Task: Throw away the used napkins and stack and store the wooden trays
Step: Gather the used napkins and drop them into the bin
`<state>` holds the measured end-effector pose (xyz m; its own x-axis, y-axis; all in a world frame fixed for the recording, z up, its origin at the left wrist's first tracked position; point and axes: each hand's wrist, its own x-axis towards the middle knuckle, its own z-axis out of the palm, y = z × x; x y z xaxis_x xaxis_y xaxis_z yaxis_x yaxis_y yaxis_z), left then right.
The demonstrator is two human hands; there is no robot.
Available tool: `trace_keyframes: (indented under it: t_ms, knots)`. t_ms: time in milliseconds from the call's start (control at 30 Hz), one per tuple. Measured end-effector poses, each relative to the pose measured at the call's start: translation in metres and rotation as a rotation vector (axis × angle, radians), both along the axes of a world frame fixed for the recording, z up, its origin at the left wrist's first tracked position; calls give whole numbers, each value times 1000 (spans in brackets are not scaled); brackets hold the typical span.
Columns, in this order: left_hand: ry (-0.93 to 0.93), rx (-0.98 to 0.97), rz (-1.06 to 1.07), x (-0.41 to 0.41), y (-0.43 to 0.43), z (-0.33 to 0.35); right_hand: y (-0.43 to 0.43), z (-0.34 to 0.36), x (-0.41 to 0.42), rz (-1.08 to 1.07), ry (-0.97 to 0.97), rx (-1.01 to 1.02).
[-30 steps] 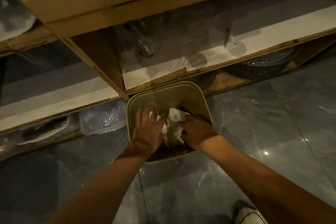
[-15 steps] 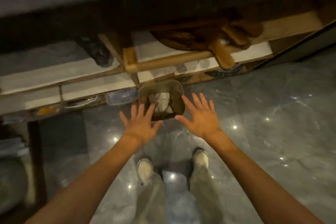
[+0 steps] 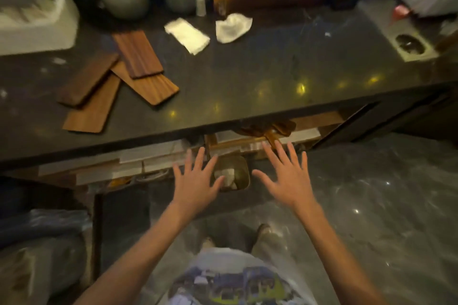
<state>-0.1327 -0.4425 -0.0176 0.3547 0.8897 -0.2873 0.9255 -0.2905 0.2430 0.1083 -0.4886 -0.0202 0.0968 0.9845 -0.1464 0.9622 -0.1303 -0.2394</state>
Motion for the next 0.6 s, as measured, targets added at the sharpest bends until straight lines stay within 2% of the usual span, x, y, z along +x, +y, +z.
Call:
trace_keyframes:
  t_ms: [67,233,433,600]
  knots:
    - [-16,79,15,5,6,25,3,21,8,-16,15,66]
    - [-23,108,51,23,50,59,32,49,41,-19,30,79]
    - [-51,233,205,42,117,77,121,65,80,91,19,99]
    - [-53,223,285,27,167,79,186,75,72,116,22,97]
